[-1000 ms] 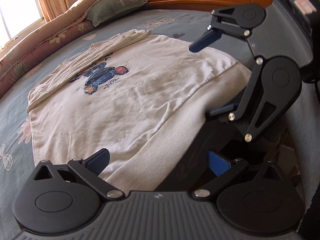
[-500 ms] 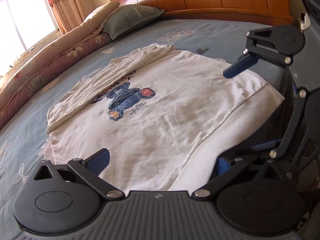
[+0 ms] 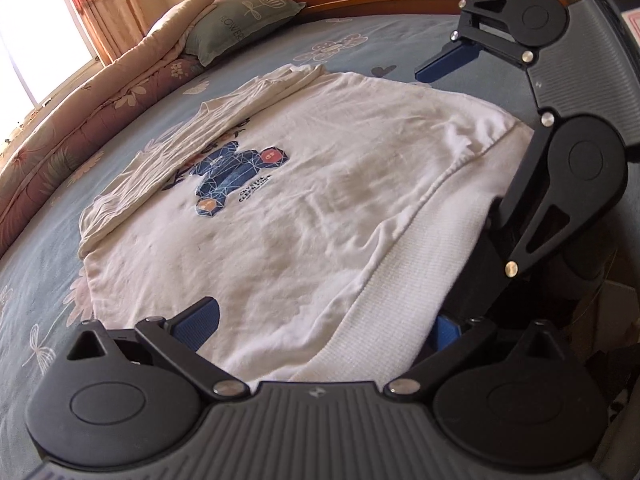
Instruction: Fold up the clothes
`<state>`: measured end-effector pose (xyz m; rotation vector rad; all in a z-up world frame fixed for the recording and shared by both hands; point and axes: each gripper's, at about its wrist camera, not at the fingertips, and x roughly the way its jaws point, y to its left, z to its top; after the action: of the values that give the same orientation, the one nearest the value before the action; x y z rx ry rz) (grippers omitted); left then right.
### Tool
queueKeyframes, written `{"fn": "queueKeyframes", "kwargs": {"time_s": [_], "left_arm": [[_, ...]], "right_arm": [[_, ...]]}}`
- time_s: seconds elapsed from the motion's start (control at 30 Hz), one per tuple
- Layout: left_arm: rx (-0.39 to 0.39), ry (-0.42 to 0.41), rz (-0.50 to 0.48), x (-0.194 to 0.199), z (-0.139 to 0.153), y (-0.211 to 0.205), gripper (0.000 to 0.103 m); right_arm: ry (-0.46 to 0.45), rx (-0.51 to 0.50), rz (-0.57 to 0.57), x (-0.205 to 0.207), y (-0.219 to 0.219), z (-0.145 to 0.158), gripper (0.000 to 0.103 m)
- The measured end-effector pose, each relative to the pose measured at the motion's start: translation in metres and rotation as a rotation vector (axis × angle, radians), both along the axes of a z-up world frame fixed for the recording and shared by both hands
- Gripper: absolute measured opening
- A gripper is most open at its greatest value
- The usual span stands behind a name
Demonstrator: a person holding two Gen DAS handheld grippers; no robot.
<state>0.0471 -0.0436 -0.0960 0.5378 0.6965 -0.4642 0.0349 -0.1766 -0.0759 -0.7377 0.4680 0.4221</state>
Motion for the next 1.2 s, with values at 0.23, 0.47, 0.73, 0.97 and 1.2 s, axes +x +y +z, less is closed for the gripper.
{"fn": "queueKeyframes", "kwargs": {"time_s": [0.23, 0.47, 0.73, 0.97, 1.2], "left_arm": [[0.048, -0.061, -0.013, 0.004, 0.001, -0.011, 0.102], [0.224, -0.147, 0.002, -0.005, -0.001, 0.013, 0.103], [0.367, -0.275, -0.086, -0.008, -0.012, -0.026, 0.102], [0.442, -0.297, -0.056, -0.005, -0.016, 0.000, 0.103], [0.424, -0.305, -0.010, 0.000, -0.016, -0.004, 0.102]], "right_arm": [[-0.003, 0.007, -0.003, 0.002, 0.001, -0.001, 0.103], [0.001, -0.018, -0.051, 0.007, -0.021, -0.001, 0.103], [-0.053, -0.084, 0.018, 0.003, 0.010, -0.006, 0.103], [-0.097, -0.185, -0.016, 0.006, -0.011, -0.009, 0.103], [-0.143, -0.212, -0.027, 0.006, -0.002, -0.016, 0.103]]}}
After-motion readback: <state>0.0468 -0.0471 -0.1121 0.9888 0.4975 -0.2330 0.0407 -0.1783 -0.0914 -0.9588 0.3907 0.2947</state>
